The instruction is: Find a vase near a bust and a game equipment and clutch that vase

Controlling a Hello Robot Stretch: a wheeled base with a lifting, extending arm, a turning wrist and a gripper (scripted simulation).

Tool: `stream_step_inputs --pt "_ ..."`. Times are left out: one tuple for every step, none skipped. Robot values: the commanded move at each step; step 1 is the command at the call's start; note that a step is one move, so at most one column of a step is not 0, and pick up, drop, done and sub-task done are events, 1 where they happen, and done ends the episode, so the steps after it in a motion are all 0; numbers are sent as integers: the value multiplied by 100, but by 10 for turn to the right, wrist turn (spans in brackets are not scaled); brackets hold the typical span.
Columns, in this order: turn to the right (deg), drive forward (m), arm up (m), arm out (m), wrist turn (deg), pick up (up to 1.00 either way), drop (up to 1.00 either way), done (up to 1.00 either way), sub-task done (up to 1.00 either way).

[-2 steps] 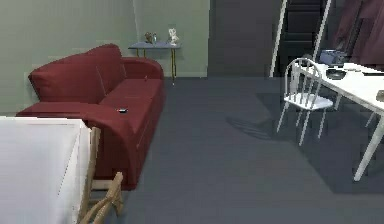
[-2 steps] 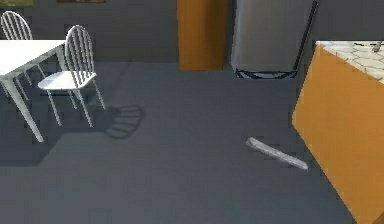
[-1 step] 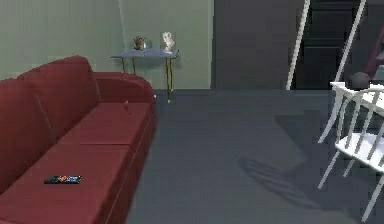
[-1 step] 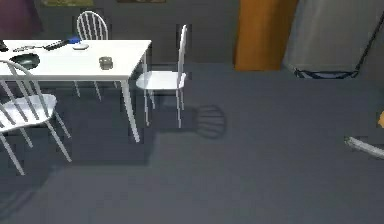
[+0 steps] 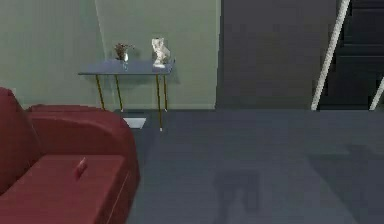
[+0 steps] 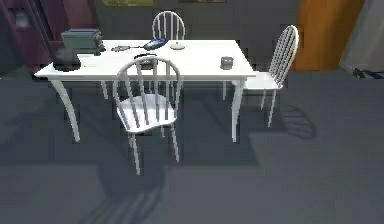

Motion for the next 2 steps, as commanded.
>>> stream_step_inputs --pt "0 100 0 0 0 0 0 0 0" --pt "0 65 0 0 0 0 0 0 0"
